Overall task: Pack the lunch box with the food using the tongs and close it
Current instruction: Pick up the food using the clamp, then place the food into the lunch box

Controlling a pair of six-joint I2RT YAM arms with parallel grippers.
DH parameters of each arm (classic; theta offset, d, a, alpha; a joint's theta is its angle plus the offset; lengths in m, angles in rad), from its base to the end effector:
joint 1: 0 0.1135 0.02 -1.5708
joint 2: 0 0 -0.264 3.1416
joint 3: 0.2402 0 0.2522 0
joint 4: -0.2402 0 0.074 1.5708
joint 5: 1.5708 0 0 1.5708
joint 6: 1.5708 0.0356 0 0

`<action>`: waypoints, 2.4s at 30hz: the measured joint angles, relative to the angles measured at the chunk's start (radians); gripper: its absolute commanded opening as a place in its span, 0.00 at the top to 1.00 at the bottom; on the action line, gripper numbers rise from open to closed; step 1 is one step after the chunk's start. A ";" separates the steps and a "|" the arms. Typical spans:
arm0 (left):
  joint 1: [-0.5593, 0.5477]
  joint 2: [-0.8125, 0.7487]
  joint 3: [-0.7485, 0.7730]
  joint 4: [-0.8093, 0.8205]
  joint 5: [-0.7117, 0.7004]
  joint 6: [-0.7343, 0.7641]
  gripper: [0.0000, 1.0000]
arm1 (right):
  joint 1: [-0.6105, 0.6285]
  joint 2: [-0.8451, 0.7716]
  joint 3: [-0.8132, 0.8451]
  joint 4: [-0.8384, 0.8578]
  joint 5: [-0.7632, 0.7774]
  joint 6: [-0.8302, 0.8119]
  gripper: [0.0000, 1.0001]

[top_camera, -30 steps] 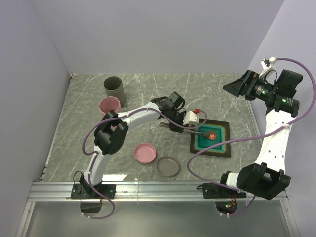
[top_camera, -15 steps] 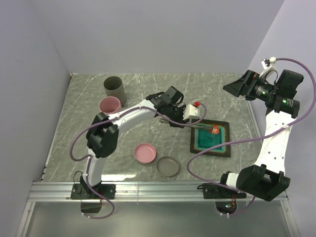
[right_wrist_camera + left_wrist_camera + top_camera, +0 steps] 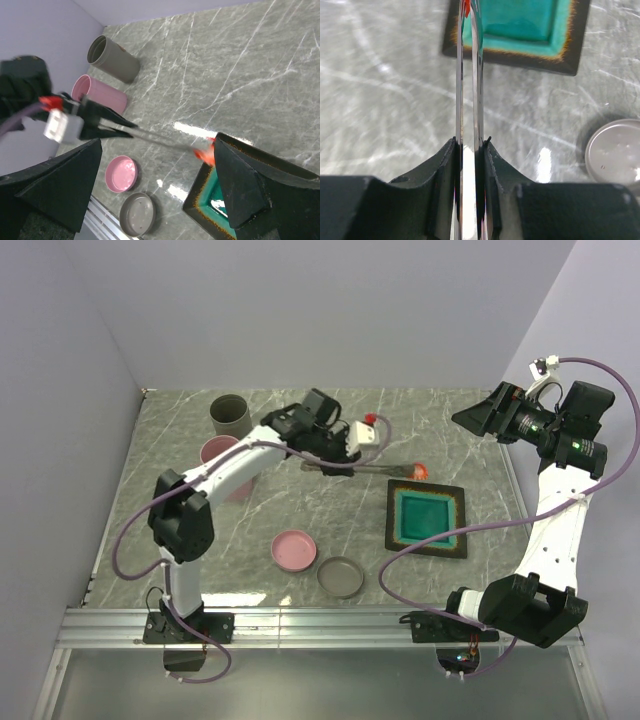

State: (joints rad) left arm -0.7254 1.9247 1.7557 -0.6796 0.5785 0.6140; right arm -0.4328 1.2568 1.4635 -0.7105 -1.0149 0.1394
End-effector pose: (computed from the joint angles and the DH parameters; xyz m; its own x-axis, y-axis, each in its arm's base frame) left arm 0.3101 -0.3010 0.3012 0.0170 0.6297 -0.7767 0.9985 0.0292 0.0455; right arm 0.2370 -0.0762 0.4288 -0.4971 0.3104 -0.8103 -0.3887 0.7552 0.5278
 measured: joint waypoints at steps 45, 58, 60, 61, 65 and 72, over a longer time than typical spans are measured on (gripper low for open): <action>1.051 -0.256 -0.100 -0.332 0.258 0.216 0.88 | 0.000 0.000 -0.010 0.000 0.001 0.001 0.00; 1.060 -0.200 -0.100 -0.305 0.216 0.216 0.85 | 0.000 0.000 -0.010 0.000 0.001 0.001 0.00; 1.063 -0.193 -0.100 -0.304 0.208 0.216 0.84 | 0.000 0.000 -0.010 0.000 0.001 0.001 0.00; 1.065 -0.191 -0.100 -0.303 0.204 0.216 0.82 | 0.000 0.000 -0.010 0.000 0.001 0.001 0.00; 1.069 -0.190 -0.100 -0.297 0.196 0.216 0.74 | 0.000 0.000 -0.010 0.000 0.001 0.001 0.00; 1.069 -0.190 -0.100 -0.291 0.191 0.215 0.59 | 0.000 0.000 -0.010 0.000 0.001 0.001 0.00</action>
State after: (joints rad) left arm 0.3435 1.7344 1.6554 -0.9710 0.7692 0.8291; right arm -0.4328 1.2568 1.4532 -0.7109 -1.0138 0.1406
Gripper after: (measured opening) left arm 0.379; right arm 0.996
